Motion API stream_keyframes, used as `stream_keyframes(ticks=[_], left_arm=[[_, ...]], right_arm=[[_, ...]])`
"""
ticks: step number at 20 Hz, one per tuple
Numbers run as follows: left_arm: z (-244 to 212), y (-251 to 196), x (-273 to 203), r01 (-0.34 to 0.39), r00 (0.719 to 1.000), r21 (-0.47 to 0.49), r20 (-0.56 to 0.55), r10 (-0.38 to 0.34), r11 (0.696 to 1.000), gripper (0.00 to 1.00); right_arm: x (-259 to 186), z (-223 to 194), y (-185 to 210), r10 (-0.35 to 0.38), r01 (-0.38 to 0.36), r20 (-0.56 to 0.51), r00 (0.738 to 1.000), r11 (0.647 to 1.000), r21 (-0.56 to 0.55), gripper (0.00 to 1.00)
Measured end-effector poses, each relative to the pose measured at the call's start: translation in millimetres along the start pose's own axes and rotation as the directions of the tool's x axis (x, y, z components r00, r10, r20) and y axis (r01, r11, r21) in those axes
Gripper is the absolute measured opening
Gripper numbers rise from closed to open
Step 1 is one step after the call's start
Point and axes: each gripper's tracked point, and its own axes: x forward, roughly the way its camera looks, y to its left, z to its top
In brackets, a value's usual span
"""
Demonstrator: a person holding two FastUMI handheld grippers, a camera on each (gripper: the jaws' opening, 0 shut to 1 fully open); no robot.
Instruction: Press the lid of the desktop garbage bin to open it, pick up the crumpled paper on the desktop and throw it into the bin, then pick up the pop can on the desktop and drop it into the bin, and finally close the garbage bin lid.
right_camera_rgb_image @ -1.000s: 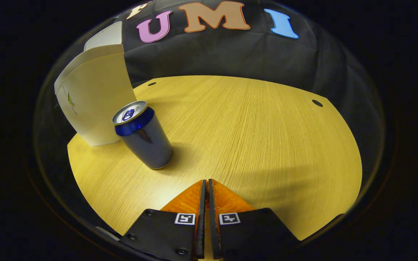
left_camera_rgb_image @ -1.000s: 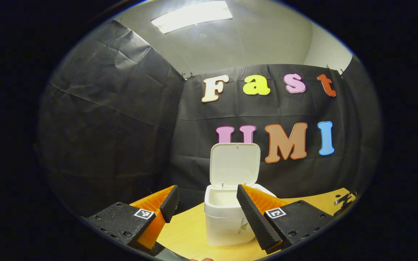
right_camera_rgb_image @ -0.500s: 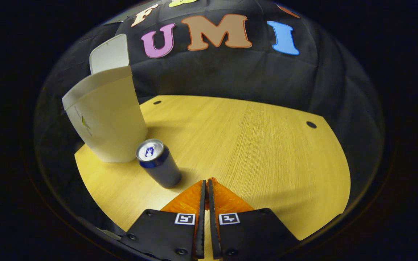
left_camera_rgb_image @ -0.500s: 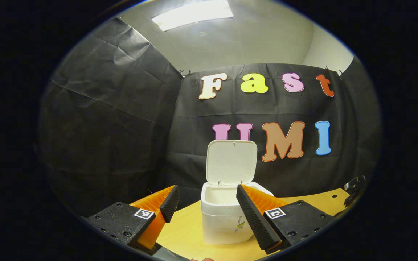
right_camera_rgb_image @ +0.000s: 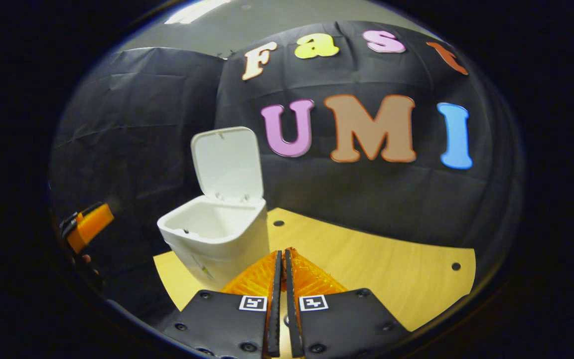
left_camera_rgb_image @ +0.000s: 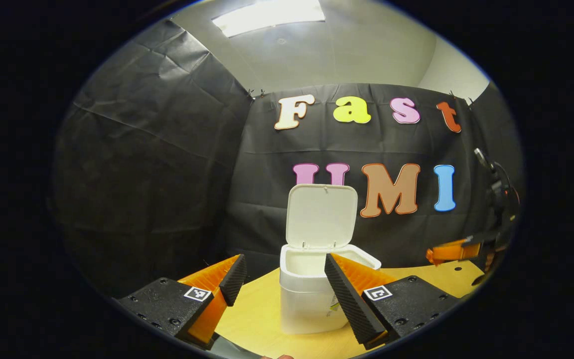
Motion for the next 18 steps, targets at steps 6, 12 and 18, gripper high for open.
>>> stream_keyframes(ticks=[6, 12, 18], left_arm=[[-20.6, 31.0, -9.1, -0.052, 0.997, 0.006, -0.06, 0.052, 0.999, 0.95], [-16.7, 65.3, -19.0, -0.112, 0.992, 0.044, -0.059, 0.115, 0.993, 0.95], [-13.5, 48.0, -9.7, -0.056, 0.997, 0.041, -0.051, 0.058, 0.998, 0.94]], right_arm=[[60.6, 54.1, 72.0, 0.101, -0.091, 0.055, 0.993, 0.983, -0.161, 0.09], [113.1, 39.0, 105.7, 0.135, -0.14, -0.037, 0.99, 0.967, -0.211, 0.24], [119.4, 28.8, 96.0, 0.105, -0.115, -0.052, 0.993, 0.959, -0.259, 0.99]])
